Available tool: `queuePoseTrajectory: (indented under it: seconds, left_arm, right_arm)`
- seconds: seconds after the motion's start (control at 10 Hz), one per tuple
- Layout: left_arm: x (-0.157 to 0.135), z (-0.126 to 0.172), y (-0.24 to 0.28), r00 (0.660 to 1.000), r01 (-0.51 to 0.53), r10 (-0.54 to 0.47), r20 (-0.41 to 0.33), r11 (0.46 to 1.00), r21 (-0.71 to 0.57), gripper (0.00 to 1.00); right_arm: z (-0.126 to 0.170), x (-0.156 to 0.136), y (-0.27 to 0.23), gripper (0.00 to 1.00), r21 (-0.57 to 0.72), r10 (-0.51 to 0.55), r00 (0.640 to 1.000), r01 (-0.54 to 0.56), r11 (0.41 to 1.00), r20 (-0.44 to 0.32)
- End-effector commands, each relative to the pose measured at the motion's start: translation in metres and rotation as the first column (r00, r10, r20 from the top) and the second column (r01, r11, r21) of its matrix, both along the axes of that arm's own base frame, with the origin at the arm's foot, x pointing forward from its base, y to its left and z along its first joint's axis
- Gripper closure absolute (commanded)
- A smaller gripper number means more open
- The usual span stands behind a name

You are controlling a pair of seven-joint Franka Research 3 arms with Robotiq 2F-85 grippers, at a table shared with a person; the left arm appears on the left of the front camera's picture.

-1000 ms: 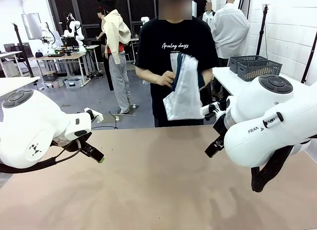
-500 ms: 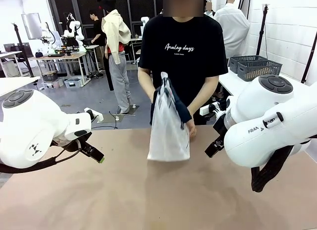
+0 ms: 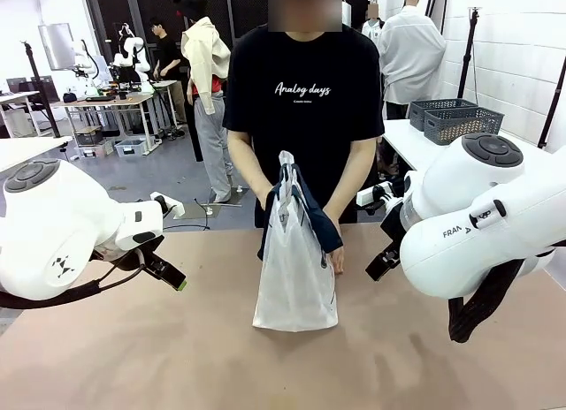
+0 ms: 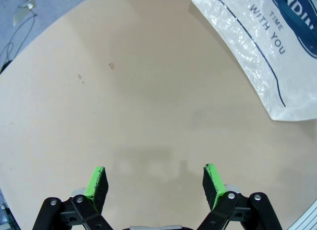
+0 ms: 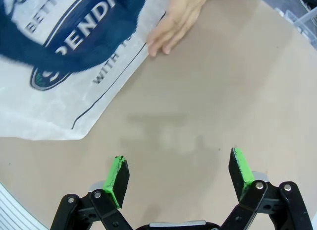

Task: Transfer purchased items from the store into the shopping bag.
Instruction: Open the Reusable shopping bag in the center of the table.

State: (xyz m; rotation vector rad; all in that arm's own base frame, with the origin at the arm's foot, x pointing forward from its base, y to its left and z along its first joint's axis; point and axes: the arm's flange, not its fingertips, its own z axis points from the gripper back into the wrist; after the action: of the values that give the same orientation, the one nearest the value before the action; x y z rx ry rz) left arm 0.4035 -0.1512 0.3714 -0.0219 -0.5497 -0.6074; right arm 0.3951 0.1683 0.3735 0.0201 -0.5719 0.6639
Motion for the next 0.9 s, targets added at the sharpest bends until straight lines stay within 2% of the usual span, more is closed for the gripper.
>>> queuePoseTrajectory:
  seconds: [0.0,0.7,0.8]
  left_arm:
    - [0.0,0.0,0.001,1.0,-0.001,0.001,0.0,1.0,0.0,0.0]
    - [0.0,0.0,0.0,1.0,0.0,0.0,0.0,1.0,0.0,0.0]
    - [0.001,0.011,-0.002,0.998,0.013,-0.014,-0.064,1.0,-0.019,0.0]
  right_arm:
    - [0.0,0.0,0.0,0.0,0.0,0.0,1.0,0.0,1.0,0.0]
    - [0.0,0.0,0.0,0.0,0.0,0.0,1.0,0.0,1.0,0.0]
    - [0.01,0.002,0.002,0.0,0.04,0.011,0.999,-0.009,0.999,-0.045]
